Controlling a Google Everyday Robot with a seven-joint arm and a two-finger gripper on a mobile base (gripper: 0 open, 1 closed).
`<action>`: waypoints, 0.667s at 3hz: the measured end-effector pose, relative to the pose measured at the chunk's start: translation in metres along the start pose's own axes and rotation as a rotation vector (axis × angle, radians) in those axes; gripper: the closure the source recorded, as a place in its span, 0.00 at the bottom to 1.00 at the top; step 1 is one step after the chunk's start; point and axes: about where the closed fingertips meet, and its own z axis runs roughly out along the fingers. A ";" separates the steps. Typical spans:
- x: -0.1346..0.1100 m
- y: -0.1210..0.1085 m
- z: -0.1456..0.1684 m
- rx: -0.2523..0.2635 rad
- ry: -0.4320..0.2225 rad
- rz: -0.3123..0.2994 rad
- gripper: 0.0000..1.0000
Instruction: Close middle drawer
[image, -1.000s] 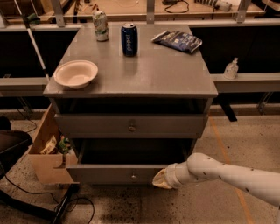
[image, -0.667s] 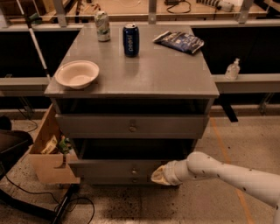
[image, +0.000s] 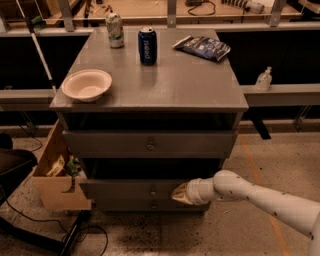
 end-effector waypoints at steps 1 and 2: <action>0.000 0.003 -0.001 0.000 0.000 0.000 1.00; -0.005 -0.027 0.009 0.050 -0.044 -0.009 1.00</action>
Offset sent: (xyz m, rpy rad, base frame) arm 0.0975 0.0076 0.0092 0.1197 -0.1642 -0.0728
